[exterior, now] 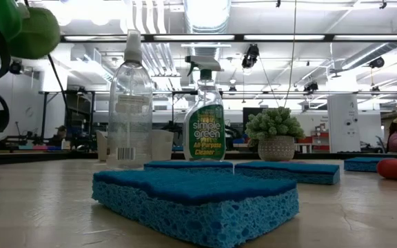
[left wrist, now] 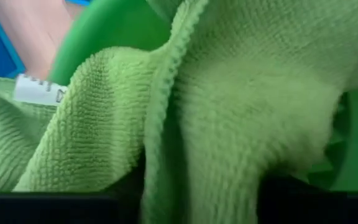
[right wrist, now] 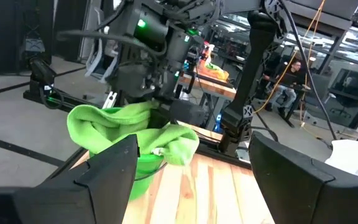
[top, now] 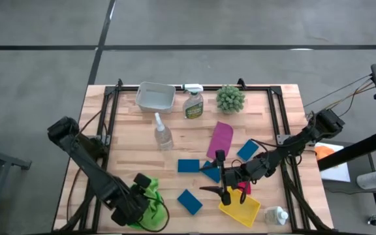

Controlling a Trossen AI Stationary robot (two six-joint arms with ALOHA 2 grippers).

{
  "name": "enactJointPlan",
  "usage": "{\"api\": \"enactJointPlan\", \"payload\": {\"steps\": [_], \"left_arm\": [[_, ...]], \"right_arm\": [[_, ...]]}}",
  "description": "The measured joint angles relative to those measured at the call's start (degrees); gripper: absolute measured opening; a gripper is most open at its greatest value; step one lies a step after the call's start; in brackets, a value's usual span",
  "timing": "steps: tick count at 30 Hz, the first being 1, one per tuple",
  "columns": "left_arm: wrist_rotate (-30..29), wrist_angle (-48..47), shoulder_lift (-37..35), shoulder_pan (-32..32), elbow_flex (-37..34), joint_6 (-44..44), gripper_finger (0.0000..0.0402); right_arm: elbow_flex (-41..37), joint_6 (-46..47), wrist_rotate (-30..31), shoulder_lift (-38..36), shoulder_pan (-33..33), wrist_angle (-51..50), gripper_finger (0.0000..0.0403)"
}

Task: Pick & Place Kitchen Items
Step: Put the green microfiber cloth into the green basket

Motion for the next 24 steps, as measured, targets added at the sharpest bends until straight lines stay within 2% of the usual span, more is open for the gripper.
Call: {"api": "enactJointPlan", "payload": {"steps": [7, 12, 16, 19, 21, 24], "left_arm": [[1.04, -0.68, -4.59, 0.0, 0.26, -1.15, 0.0285], [1.07, -1.05, -9.39, -0.37, 0.24, -2.08, 0.0335], [0.39, -0.94, -13.81, -0.42, 0.24, -2.68, 0.0342], [-3.76, -0.35, -16.36, -0.42, 0.24, -3.11, 0.034], [-7.14, -0.21, -17.23, -0.44, 0.24, -4.06, 0.0328], [-8.04, 0.05, -17.01, -0.44, 0.2, -4.57, 0.0287]], "right_arm": [[0.0, 0.04, 0.0, 0.0, 0.0, -0.07, 0.0299], [0.0, 0.15, 0.0, 0.0, 0.0, -0.44, 0.0299], [0.0, 0.15, 0.0, 0.0, 0.0, -0.46, 0.0299], [0.01, 0.15, 0.0, 0.0, 0.0, -0.46, 0.0299], [0.02, 0.15, 0.0, 0.0, 0.0, -0.46, 0.0299], [0.02, 0.16, 0.0, 0.0, 0.0, -0.55, 0.0299]]}}
